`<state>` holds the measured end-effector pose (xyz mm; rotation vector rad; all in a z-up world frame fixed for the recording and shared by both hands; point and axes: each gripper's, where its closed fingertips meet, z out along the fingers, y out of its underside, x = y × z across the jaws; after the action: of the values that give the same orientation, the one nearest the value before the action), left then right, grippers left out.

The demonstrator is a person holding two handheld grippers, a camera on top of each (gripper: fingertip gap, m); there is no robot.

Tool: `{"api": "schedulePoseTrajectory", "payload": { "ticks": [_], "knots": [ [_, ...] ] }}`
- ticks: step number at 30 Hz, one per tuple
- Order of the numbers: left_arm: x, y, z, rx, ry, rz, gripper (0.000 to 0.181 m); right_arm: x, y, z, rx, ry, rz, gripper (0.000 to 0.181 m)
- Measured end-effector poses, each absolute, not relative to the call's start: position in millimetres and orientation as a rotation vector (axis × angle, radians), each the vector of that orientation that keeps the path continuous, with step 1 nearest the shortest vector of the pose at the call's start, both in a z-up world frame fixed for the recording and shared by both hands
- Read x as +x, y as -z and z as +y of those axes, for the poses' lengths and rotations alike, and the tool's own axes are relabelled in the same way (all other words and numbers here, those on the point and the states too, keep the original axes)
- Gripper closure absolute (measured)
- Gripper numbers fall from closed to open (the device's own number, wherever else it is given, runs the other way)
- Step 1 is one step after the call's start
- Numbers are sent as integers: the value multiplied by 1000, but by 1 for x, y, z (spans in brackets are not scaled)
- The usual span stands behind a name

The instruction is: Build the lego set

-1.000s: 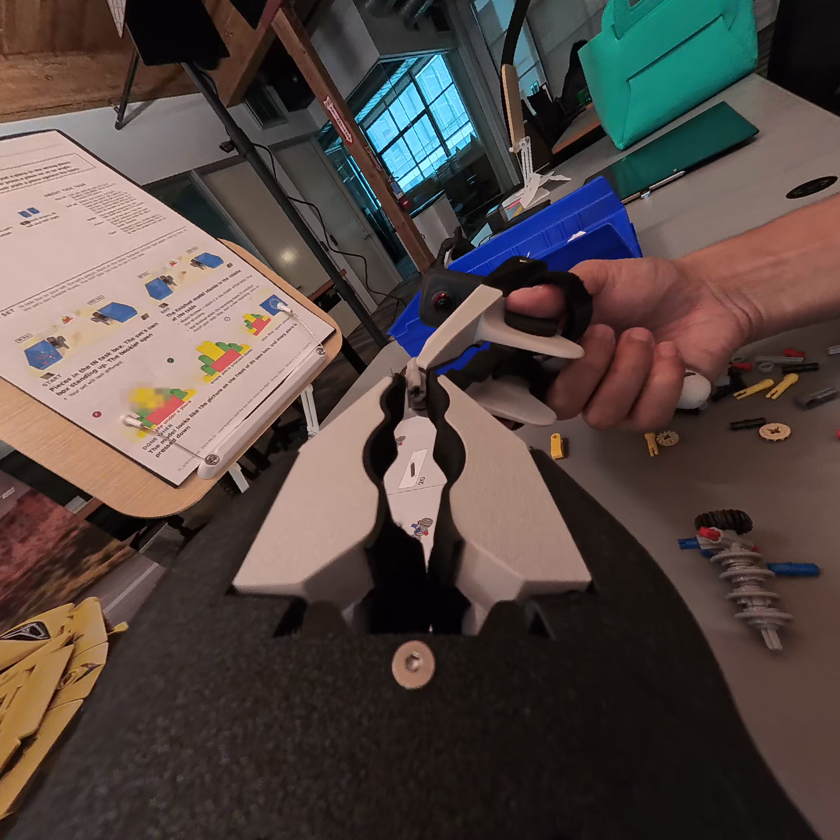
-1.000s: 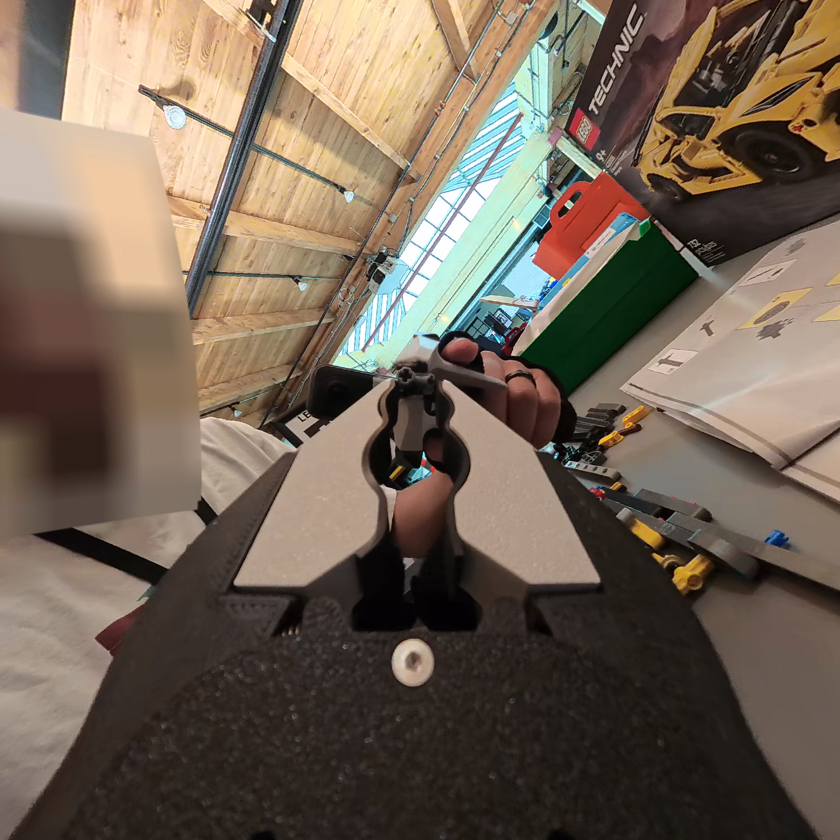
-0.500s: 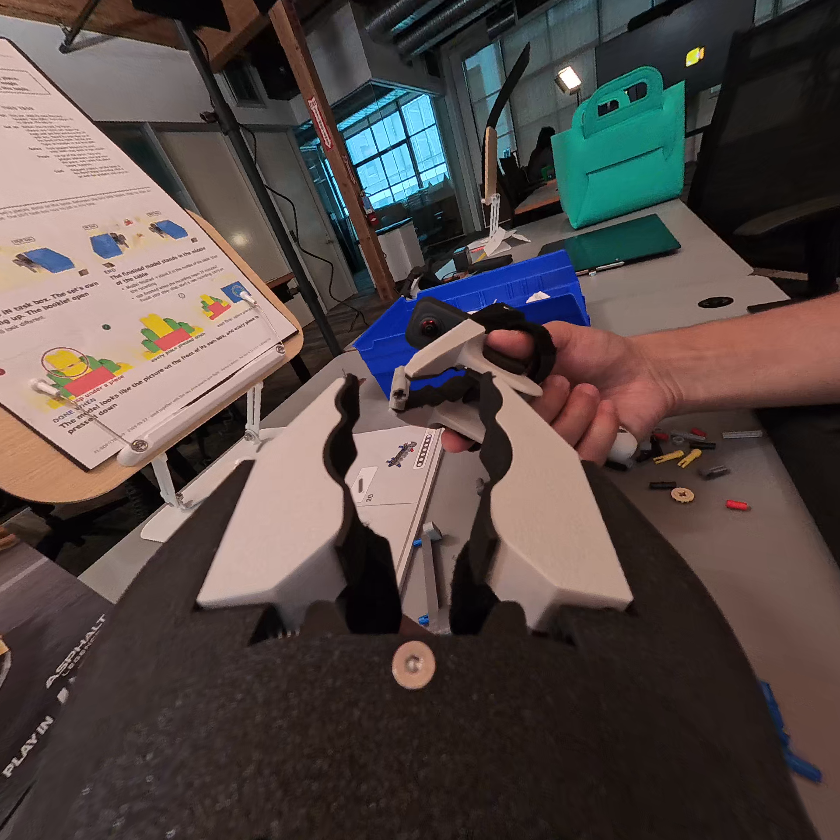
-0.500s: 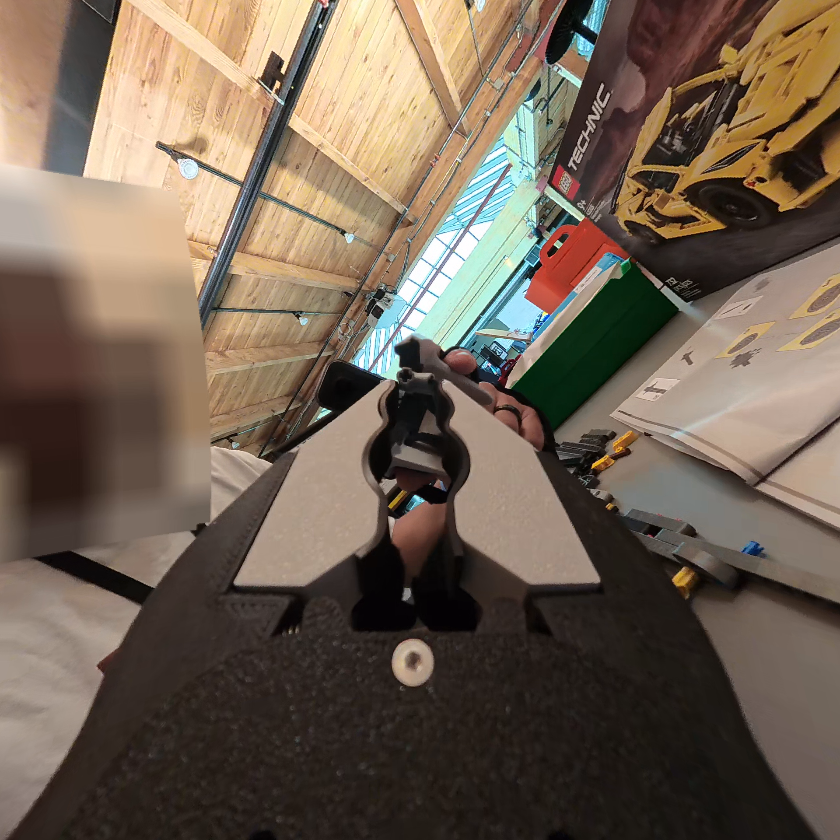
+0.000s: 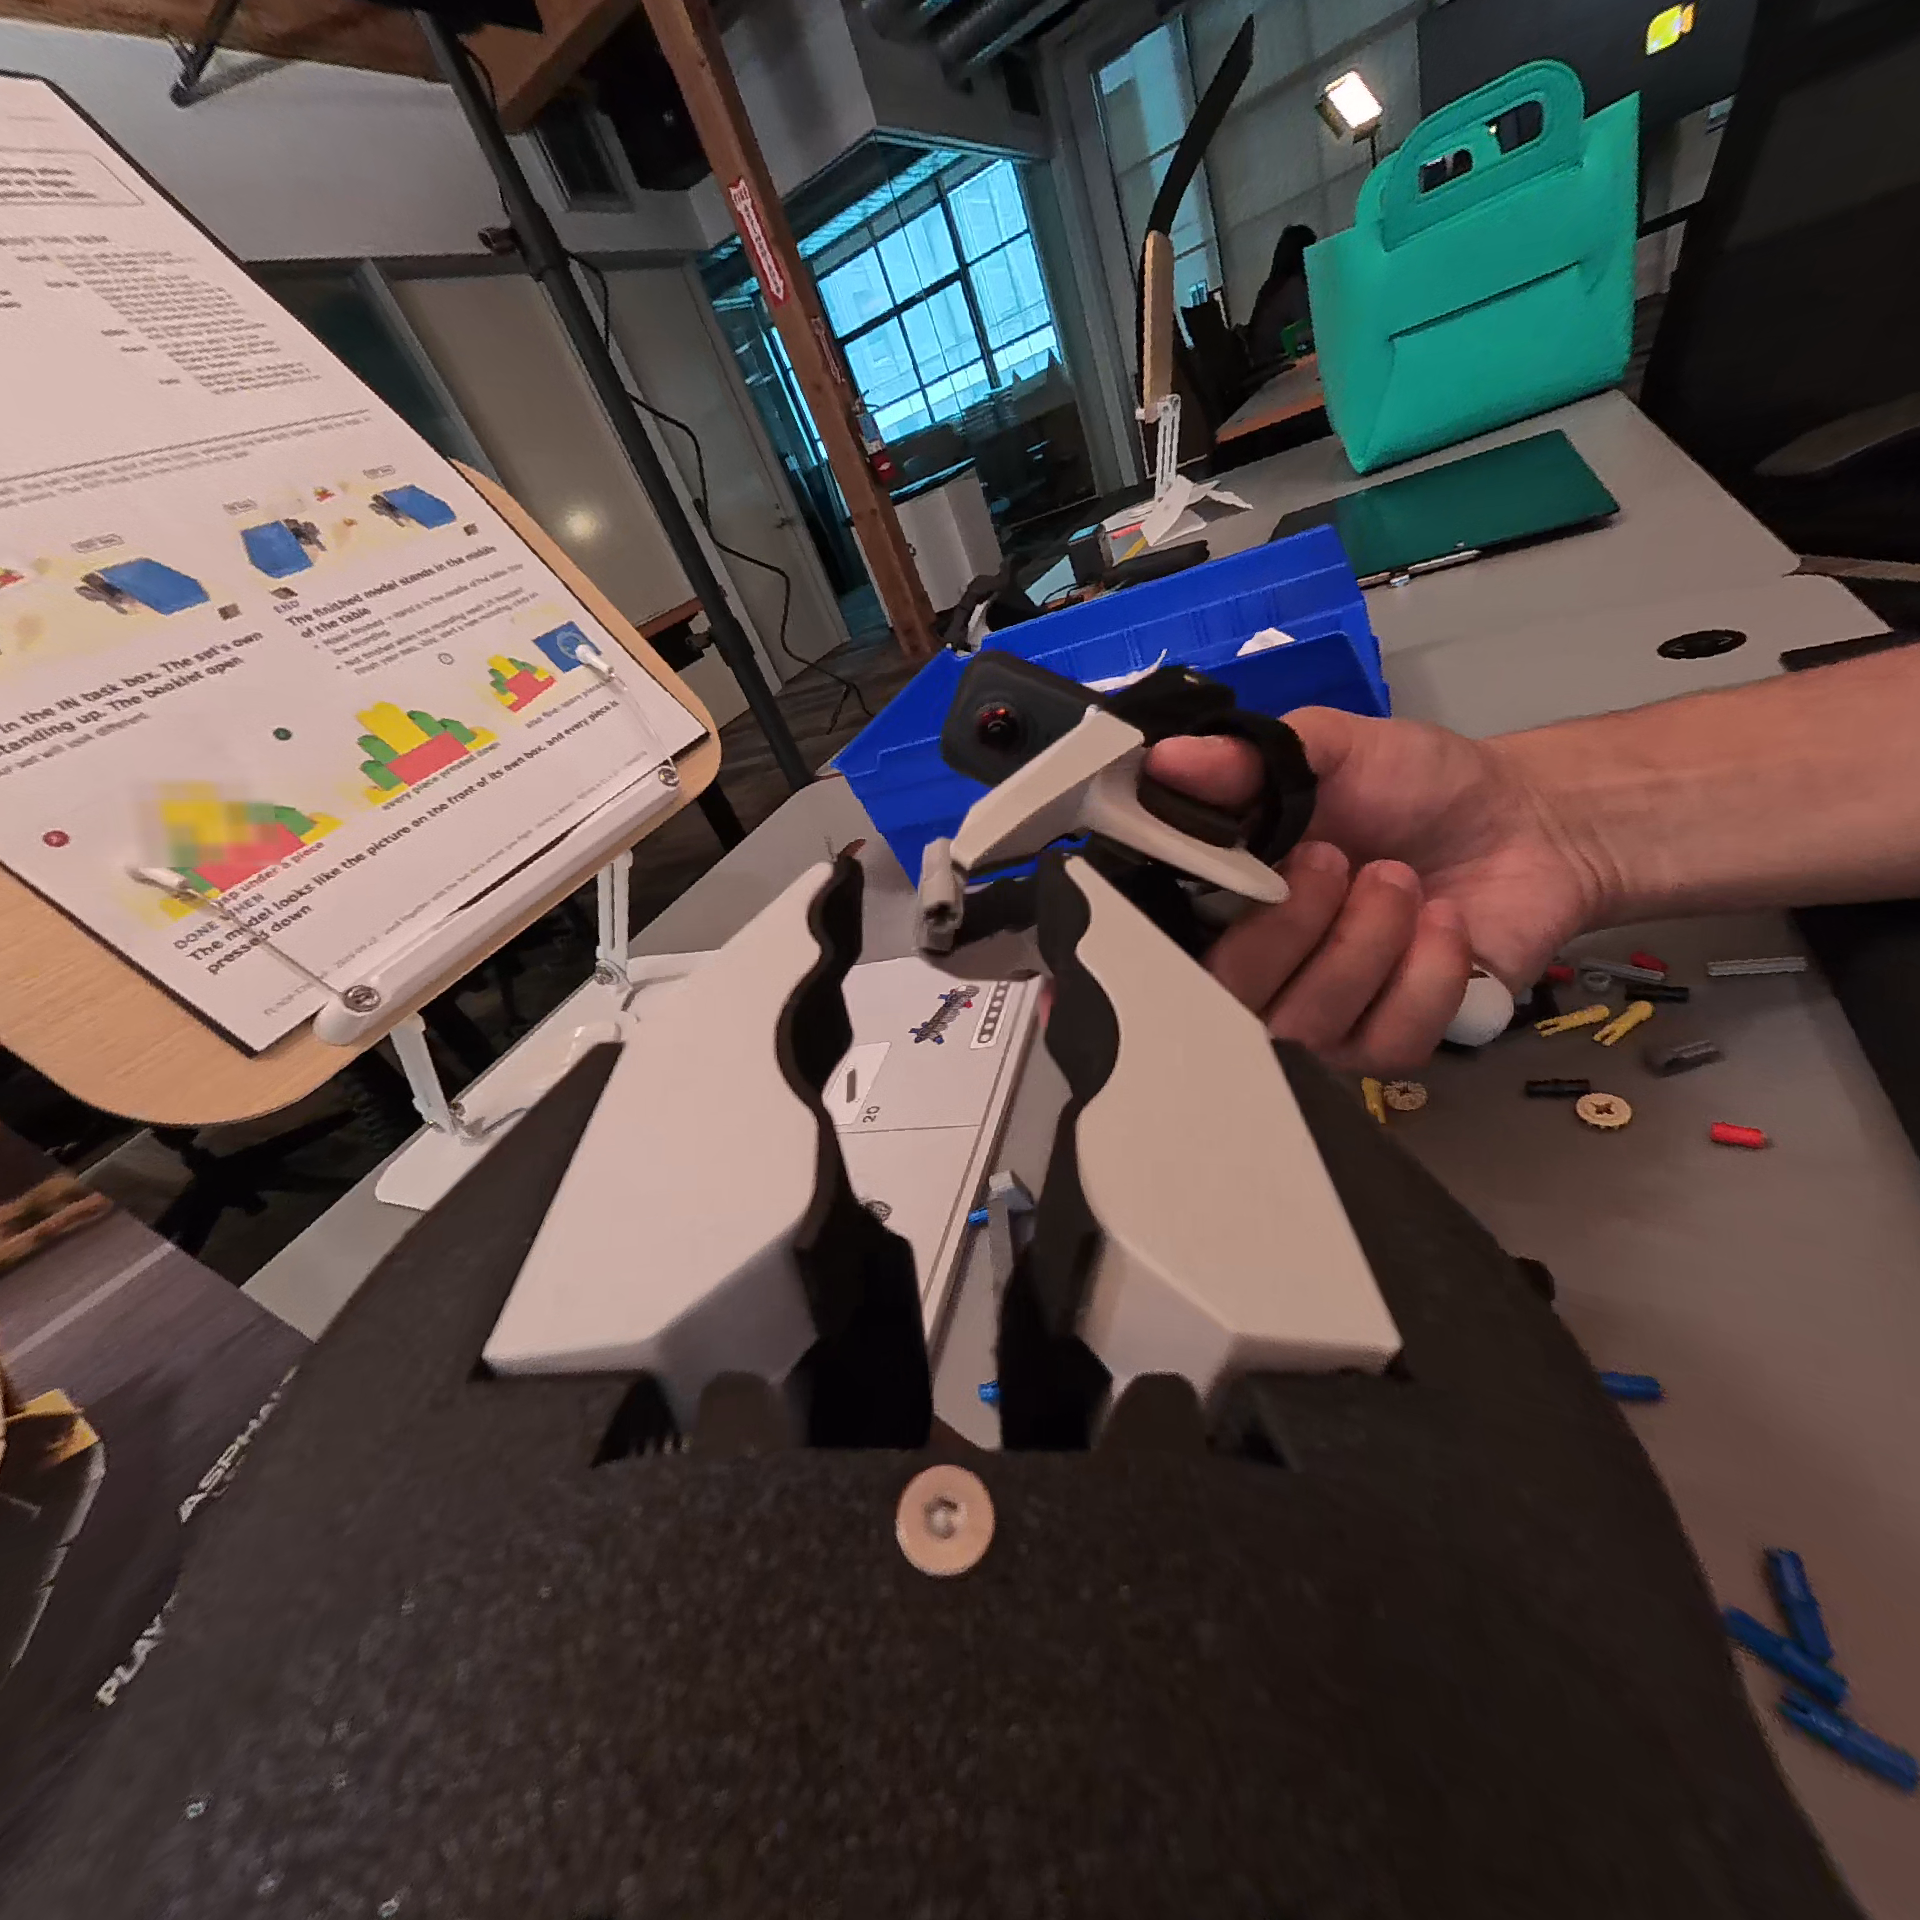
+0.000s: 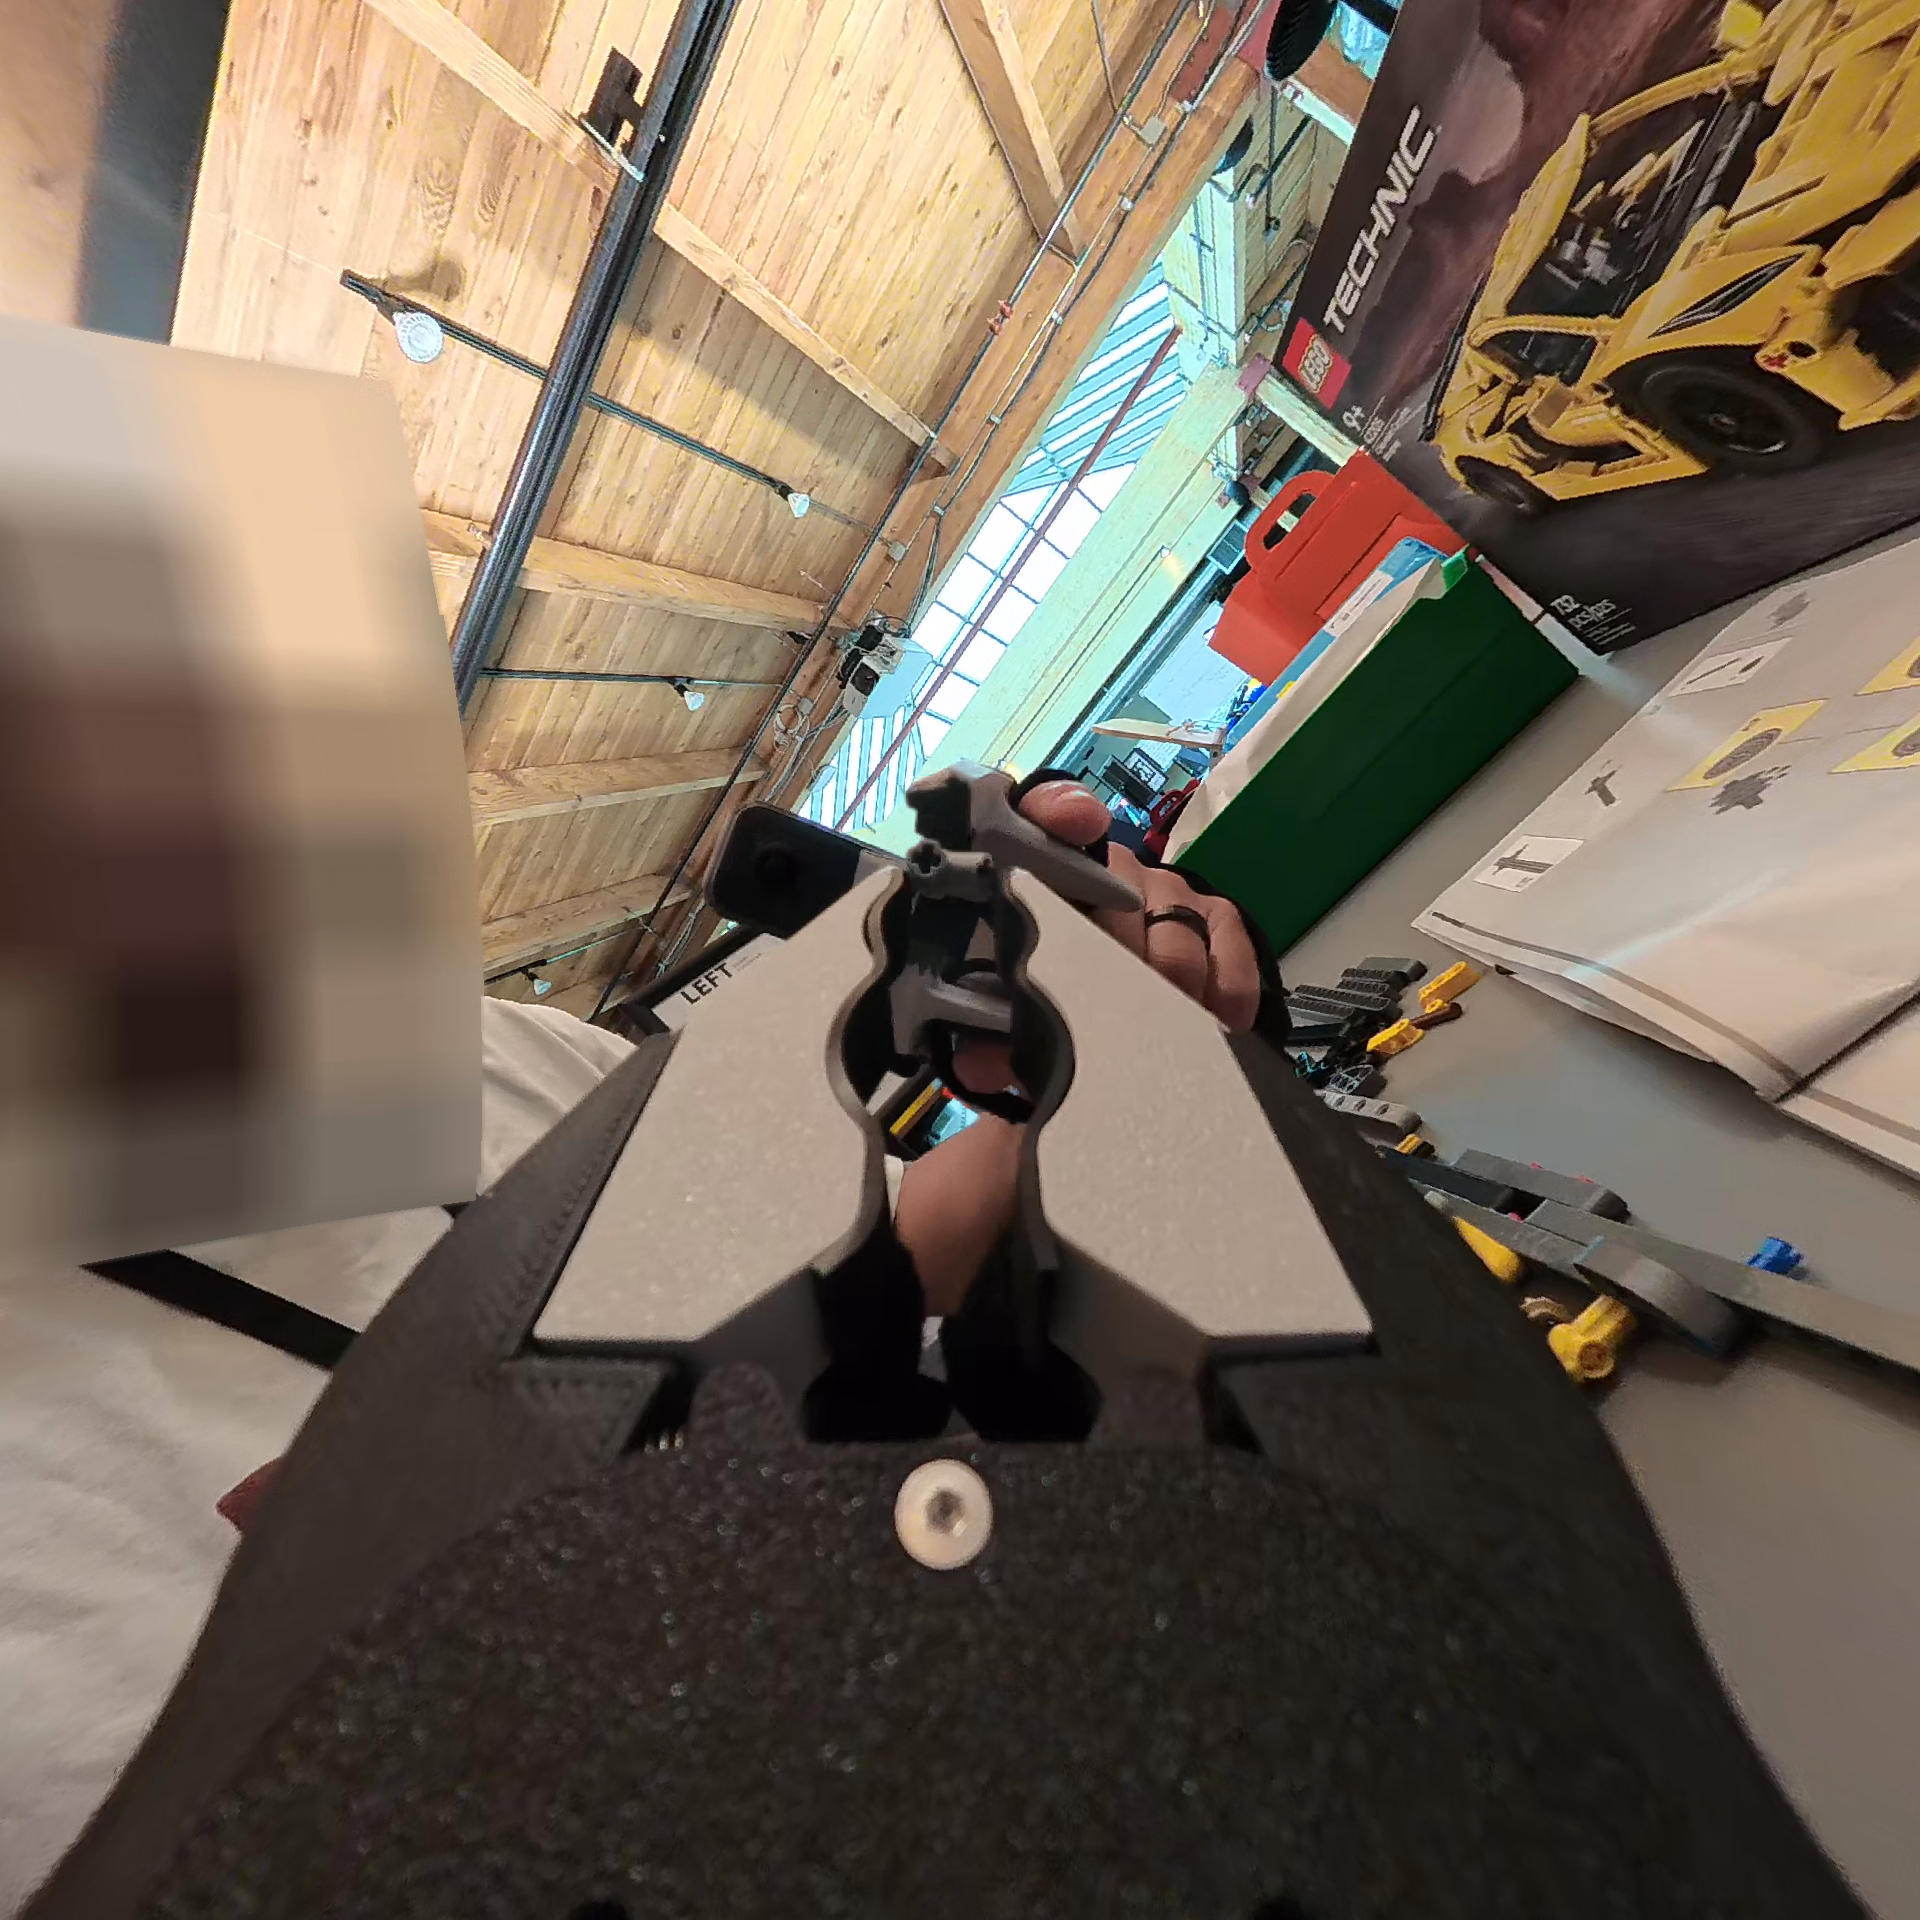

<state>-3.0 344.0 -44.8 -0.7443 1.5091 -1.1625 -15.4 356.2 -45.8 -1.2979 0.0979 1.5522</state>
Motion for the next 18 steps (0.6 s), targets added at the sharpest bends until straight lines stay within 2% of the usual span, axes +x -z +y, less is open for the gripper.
{"api": "schedulePoseTrajectory", "payload": {
  "ticks": [4, 18],
  "knots": [
    [-3, 46, 339, -704, 1140, 1509, 162, -23, 46, 356, -1294, -1588, 83, 167],
    [-8, 45, 342, -620, 1052, 1507, 171, -21, 44, 350, -1304, -1609, 61, 167]
  ]
}}
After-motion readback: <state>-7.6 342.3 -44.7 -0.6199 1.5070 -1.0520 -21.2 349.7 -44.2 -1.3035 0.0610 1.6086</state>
